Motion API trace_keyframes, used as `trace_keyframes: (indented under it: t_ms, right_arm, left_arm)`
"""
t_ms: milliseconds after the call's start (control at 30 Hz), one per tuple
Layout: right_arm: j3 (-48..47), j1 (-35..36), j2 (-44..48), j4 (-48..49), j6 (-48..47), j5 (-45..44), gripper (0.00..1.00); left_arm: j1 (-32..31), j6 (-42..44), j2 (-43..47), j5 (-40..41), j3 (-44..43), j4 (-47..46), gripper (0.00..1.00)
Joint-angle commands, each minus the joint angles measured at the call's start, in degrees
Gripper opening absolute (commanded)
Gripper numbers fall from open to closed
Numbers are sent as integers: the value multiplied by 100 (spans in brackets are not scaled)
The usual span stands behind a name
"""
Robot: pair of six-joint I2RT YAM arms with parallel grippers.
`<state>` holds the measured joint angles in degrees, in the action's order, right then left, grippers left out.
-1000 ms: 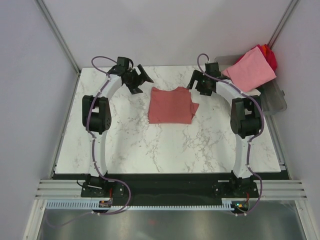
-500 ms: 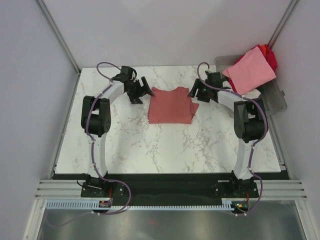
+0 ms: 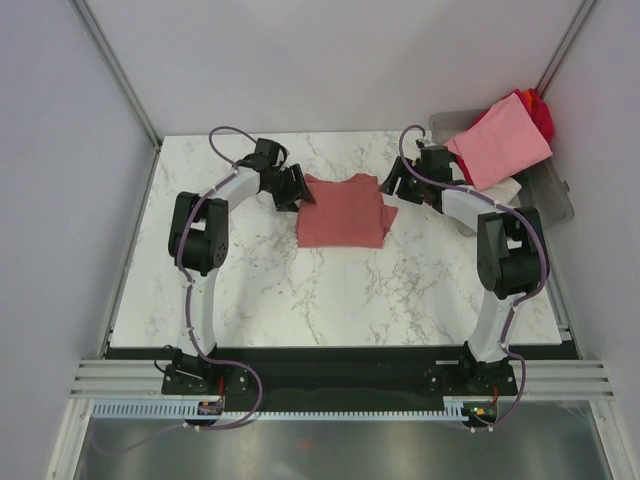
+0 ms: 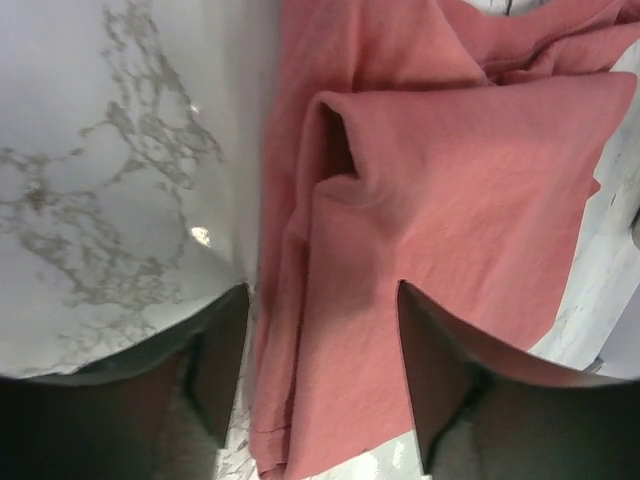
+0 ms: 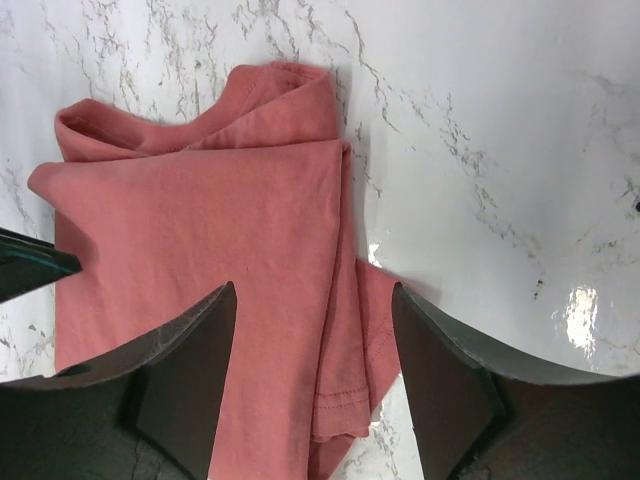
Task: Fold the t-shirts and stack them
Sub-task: Neatly place the folded tshirt to the corner
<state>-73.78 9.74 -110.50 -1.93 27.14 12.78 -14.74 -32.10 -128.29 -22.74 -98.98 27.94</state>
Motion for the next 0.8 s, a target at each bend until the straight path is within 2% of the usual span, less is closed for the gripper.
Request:
trace_keyframes:
  t_ms: [0,133,200,233,267,300,333,467,567,667,733,767]
  right_arm:
    - [39,2,257,299,-121,-38,71]
    - [100,2,257,325,-94,32,71]
    - [127,11,283,343,-94,41,71]
    - [136,11,283,343,-94,58,71]
    - [153,11,292,343,-86,58,71]
    - [162,11,309,352,-86,58,71]
    - [179,11,318,352,-77,67,71]
    - [250,11,397,369,-51,111,71]
    - [329,11,485,361,-24,120,71]
    - [382,11,538,369,20,199,71]
    - [425,11,564,378,81,260,71]
    - [434,11,564,422,107,269,71]
  left_arm:
    - [-55,204,-152,59,-42,-114,62]
    - [-55,204,-179,103,-25,-52,44]
    - [-55,204,-161,95,-16,-35,39]
    - [-55,213,-153,77,-16,-35,30]
    - [-55,204,-161,42,-25,-26,27]
    - [-55,213,-161,-2,-16,-26,17]
    - [-55,195,-161,-11,-7,-26,2]
    - [128,379,40,190,141,202,2]
    - [471,659,497,726,510,483,2]
    - [946,932,919,1586,801,922,2]
    - [1253,960,1042,2534,819,1177,2]
    - [1629,881,1034,2938,758,1500,2]
